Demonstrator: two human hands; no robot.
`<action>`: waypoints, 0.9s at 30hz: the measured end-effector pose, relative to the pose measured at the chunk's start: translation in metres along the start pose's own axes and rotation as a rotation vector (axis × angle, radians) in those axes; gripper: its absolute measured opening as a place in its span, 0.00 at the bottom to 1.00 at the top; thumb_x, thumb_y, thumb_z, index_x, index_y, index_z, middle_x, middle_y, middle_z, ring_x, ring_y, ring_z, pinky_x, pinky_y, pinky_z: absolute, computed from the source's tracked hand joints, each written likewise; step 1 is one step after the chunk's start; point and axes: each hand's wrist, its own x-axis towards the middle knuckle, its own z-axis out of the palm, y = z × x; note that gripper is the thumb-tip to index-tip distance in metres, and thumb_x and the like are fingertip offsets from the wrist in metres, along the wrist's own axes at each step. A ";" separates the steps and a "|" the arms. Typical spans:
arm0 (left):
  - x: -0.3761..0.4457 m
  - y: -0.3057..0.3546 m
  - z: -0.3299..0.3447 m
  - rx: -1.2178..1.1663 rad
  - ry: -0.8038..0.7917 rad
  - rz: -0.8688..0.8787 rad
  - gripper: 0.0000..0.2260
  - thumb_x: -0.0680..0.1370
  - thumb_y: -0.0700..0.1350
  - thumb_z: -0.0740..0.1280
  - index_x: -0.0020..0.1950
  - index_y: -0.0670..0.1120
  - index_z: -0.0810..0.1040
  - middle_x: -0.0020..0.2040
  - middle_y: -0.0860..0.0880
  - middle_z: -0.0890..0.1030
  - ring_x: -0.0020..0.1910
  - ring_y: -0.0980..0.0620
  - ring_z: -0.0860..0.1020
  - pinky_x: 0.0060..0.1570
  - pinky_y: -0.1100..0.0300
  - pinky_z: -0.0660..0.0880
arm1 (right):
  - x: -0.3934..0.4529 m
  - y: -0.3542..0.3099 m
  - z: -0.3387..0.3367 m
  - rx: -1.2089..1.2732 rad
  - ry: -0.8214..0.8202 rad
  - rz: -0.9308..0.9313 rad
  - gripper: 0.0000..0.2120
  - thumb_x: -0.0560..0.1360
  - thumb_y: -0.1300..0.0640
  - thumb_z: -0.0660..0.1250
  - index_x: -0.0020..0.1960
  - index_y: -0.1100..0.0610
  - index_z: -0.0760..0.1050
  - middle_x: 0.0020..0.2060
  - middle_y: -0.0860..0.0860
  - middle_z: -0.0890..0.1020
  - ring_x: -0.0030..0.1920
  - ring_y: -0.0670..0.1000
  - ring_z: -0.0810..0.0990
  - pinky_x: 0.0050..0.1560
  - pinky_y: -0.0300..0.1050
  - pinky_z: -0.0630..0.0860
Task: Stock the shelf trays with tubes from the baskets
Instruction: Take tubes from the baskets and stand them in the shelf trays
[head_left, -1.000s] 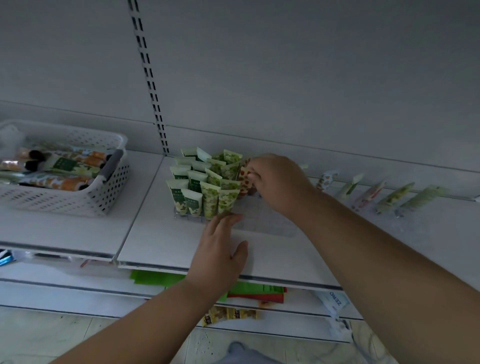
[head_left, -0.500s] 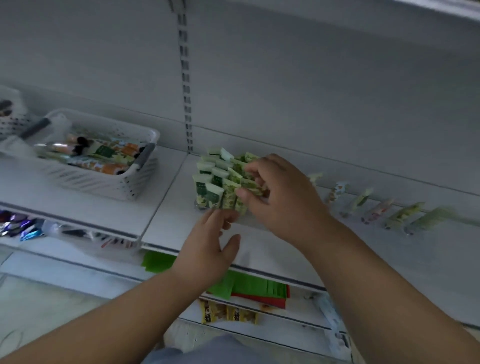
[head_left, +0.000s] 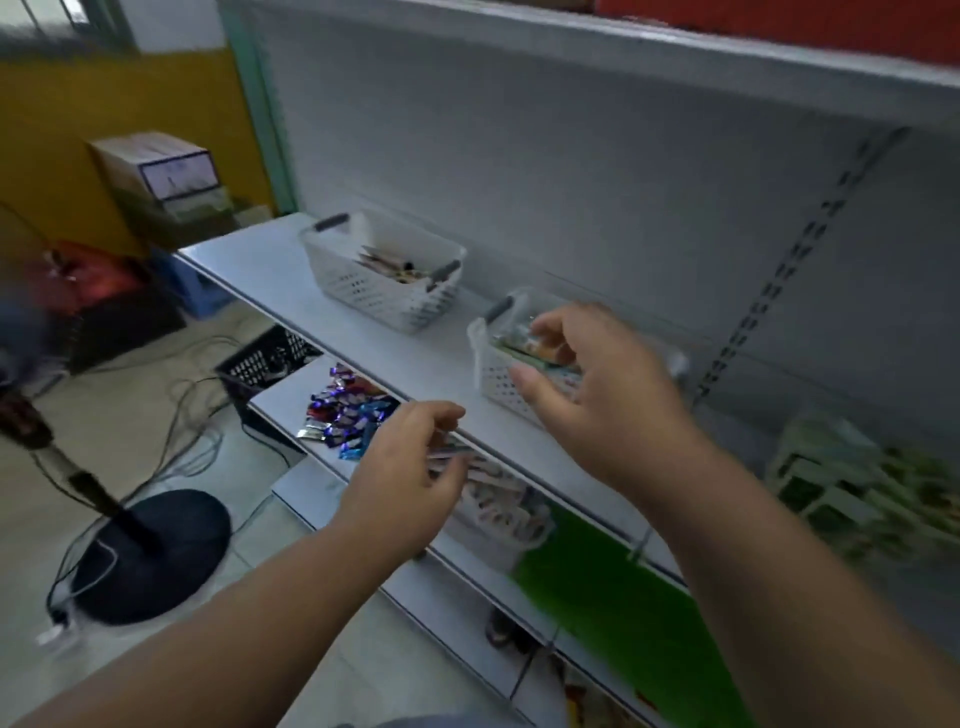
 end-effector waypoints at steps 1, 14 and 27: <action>0.009 -0.019 -0.018 0.010 0.012 0.012 0.17 0.75 0.44 0.69 0.63 0.51 0.74 0.53 0.57 0.74 0.51 0.60 0.73 0.55 0.61 0.73 | 0.014 -0.017 0.017 0.018 0.005 0.004 0.15 0.75 0.45 0.66 0.59 0.50 0.73 0.48 0.42 0.72 0.47 0.40 0.70 0.48 0.37 0.69; 0.129 -0.127 -0.105 0.028 -0.082 0.012 0.14 0.77 0.47 0.67 0.63 0.54 0.73 0.55 0.60 0.72 0.53 0.62 0.72 0.49 0.72 0.68 | 0.145 -0.059 0.107 -0.009 -0.078 0.192 0.14 0.76 0.44 0.65 0.59 0.47 0.71 0.49 0.41 0.71 0.51 0.42 0.71 0.49 0.40 0.68; 0.254 -0.188 -0.128 0.023 -0.068 0.038 0.13 0.77 0.47 0.67 0.61 0.53 0.74 0.53 0.59 0.73 0.49 0.62 0.71 0.49 0.64 0.72 | 0.312 0.000 0.217 -0.089 -0.537 0.271 0.08 0.76 0.51 0.68 0.54 0.50 0.76 0.47 0.48 0.80 0.45 0.48 0.77 0.42 0.41 0.72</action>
